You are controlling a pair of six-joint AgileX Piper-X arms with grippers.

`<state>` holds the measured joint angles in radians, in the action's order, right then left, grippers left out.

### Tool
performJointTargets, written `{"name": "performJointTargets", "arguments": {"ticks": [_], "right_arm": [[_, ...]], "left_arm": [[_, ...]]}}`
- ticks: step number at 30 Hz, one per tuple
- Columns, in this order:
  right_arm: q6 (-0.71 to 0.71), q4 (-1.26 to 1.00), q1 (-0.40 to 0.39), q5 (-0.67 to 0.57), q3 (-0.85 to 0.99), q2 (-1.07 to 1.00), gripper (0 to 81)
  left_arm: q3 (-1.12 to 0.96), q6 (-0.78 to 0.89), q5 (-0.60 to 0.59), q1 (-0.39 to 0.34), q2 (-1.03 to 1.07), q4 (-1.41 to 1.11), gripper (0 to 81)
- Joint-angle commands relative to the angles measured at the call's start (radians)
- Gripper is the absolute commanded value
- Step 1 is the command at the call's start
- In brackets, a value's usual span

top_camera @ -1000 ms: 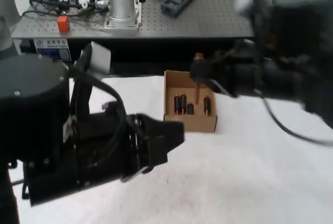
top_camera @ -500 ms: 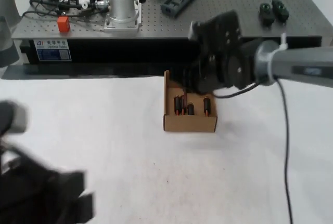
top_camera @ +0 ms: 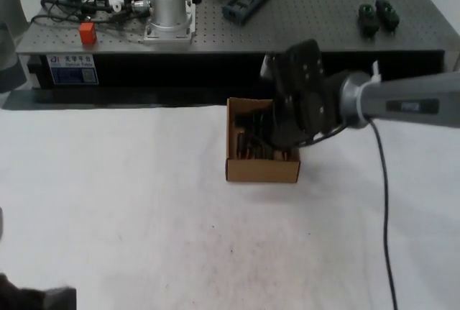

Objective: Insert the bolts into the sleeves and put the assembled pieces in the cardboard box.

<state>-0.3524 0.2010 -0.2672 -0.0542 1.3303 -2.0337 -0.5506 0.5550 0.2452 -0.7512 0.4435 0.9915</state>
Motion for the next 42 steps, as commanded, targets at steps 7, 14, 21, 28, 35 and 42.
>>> {"name": "performJointTargets", "arguments": {"ticks": [7,14,21,28,35,42], "right_arm": [[0.100,0.032,0.009,-0.034,-0.267,0.557,14.1],[0.127,0.138,0.009,-0.084,-0.649,1.107,2.4],[0.127,0.202,0.009,-0.096,-0.909,1.498,2.4],[0.127,0.389,0.009,-0.099,-1.064,1.679,2.4],[0.127,0.371,0.009,-0.099,-1.169,1.698,2.4],[0.127,0.358,0.009,0.021,-1.196,1.698,2.4]], "left_arm": [[0.066,0.045,-0.004,0.000,-0.007,-0.027,0.7],[0.108,0.045,-0.036,0.000,-0.007,-0.104,0.7],[0.112,0.045,-0.155,0.000,-0.007,-0.104,0.7],[0.112,0.044,-0.170,0.000,-0.007,-0.099,0.7],[0.145,0.005,-0.170,0.000,-0.007,-0.118,0.7],[0.206,-0.005,-0.147,0.000,-0.007,-0.128,0.7]]}}
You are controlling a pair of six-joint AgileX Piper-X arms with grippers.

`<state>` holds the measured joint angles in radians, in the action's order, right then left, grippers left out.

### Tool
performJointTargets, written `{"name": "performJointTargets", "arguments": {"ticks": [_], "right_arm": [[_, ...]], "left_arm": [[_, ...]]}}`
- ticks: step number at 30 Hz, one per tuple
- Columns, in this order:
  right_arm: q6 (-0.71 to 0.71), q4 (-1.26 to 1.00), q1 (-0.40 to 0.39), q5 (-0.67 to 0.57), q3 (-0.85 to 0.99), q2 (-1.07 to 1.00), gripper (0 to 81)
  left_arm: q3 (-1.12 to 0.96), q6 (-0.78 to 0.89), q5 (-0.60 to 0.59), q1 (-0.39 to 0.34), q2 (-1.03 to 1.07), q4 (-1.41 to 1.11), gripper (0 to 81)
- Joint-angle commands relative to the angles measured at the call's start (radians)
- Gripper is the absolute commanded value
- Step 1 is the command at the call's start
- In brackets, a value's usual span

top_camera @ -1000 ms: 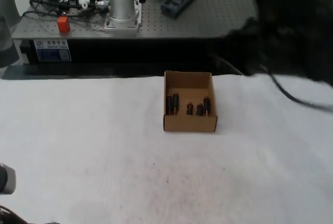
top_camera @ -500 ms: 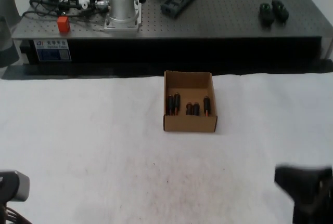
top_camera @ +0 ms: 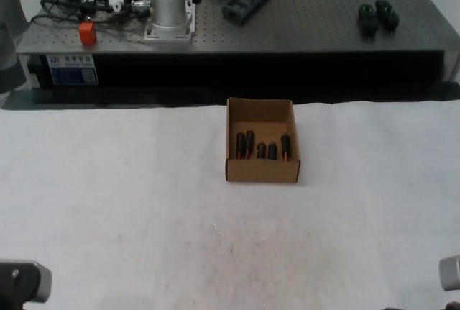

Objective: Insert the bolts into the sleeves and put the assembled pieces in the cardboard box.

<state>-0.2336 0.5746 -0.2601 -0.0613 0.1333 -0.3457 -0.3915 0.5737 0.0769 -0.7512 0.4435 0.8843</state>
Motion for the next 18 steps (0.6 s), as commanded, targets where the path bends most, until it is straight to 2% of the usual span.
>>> {"name": "performJointTargets", "arguments": {"ticks": [1,10,18], "right_arm": [[0.008,-0.021,0.002,0.043,-0.005,0.010,2.4],[-0.044,-0.073,0.002,0.021,-0.083,0.010,2.4],[-0.043,-0.087,0.002,0.029,-0.083,0.010,2.4]], "left_arm": [[0.055,-0.024,0.037,0.000,-0.007,-0.027,0.7],[0.078,-0.062,0.184,0.000,-0.007,-0.099,0.7],[0.164,-0.019,0.119,-0.002,-0.015,-0.281,0.7]]}}
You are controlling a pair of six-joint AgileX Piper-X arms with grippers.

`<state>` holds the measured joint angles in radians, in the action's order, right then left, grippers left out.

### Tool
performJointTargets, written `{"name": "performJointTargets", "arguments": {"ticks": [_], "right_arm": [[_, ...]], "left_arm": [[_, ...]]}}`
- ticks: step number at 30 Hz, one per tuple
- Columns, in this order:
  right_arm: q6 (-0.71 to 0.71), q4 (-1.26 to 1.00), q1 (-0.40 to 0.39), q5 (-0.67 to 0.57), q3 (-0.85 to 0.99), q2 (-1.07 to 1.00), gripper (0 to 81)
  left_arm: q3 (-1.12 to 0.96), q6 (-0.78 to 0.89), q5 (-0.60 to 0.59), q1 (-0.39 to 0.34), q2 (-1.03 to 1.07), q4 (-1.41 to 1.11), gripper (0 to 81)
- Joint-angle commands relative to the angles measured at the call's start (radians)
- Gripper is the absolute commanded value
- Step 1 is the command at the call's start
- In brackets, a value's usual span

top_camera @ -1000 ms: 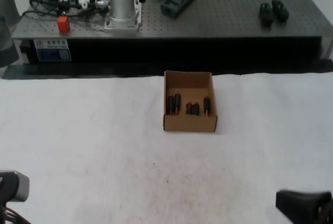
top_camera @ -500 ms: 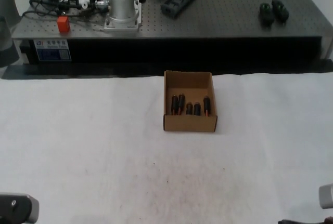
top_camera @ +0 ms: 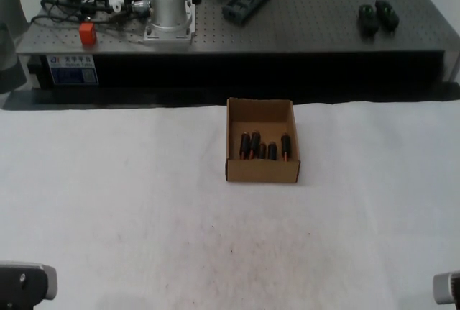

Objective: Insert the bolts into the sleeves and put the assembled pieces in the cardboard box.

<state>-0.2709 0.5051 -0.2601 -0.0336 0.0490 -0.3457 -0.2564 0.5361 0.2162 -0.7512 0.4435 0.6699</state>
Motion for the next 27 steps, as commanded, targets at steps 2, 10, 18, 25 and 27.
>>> {"name": "performJointTargets", "arguments": {"ticks": [2,10,18,25,27], "right_arm": [[-0.005,-0.020,0.002,0.001,0.001,0.010,2.4],[-0.005,-0.044,0.002,0.001,0.001,0.010,2.4],[0.003,-0.065,0.002,-0.007,-0.029,0.010,2.4],[-0.006,-0.122,0.002,-0.029,-0.049,0.010,2.4],[-0.006,-0.122,0.002,-0.029,-0.049,0.010,2.4]], "left_arm": [[0.034,0.018,-0.020,-0.002,-0.042,-0.066,0.7],[0.077,0.080,-0.025,-0.002,-0.333,0.024,0.7],[0.114,0.061,-0.022,-0.002,-0.443,0.031,0.7],[0.174,0.063,-0.018,-0.002,-0.443,0.008,0.7],[0.192,0.074,-0.020,-0.002,-0.443,0.008,0.7]]}}
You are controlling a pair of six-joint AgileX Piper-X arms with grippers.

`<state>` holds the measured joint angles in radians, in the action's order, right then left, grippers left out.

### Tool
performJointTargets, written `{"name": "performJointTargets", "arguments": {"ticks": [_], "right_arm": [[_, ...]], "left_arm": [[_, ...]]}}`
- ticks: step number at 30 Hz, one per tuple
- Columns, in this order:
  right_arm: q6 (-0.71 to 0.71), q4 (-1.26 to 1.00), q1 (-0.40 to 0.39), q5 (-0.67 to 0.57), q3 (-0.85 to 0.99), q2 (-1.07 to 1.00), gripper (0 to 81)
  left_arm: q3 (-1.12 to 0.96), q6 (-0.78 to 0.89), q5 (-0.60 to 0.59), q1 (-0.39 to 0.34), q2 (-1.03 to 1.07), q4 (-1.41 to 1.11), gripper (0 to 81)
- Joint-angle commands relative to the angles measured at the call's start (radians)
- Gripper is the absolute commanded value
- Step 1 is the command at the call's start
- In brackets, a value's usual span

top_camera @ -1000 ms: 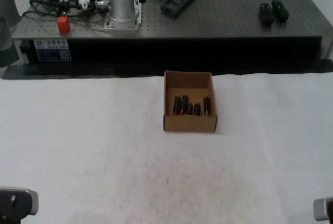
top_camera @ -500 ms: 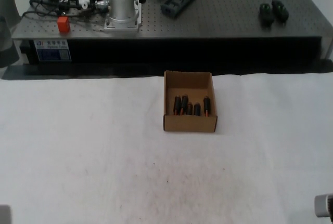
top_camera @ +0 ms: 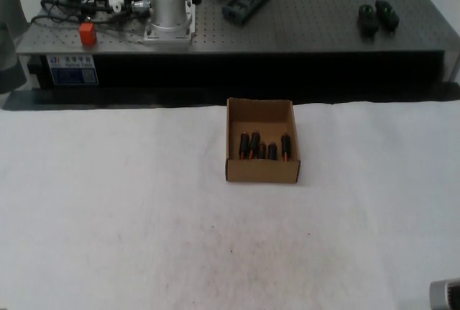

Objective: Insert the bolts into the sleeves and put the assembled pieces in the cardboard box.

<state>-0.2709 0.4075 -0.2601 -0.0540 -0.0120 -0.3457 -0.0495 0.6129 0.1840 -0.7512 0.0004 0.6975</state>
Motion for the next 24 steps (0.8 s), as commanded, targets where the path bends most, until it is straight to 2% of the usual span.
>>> {"name": "performJointTargets", "arguments": {"ticks": [1,8,24], "right_arm": [[-0.006,-0.025,0.002,-0.008,0.012,0.010,2.4],[-0.006,-0.025,0.002,-0.008,0.012,0.010,2.4],[-0.006,-0.025,0.002,-0.008,0.012,0.010,2.4]], "left_arm": [[-0.005,0.010,0.012,-0.002,0.000,-0.019,0.7],[0.041,0.091,-0.012,-0.002,0.000,-0.017,0.7],[0.041,0.090,-0.013,-0.002,0.000,-0.019,0.7]]}}
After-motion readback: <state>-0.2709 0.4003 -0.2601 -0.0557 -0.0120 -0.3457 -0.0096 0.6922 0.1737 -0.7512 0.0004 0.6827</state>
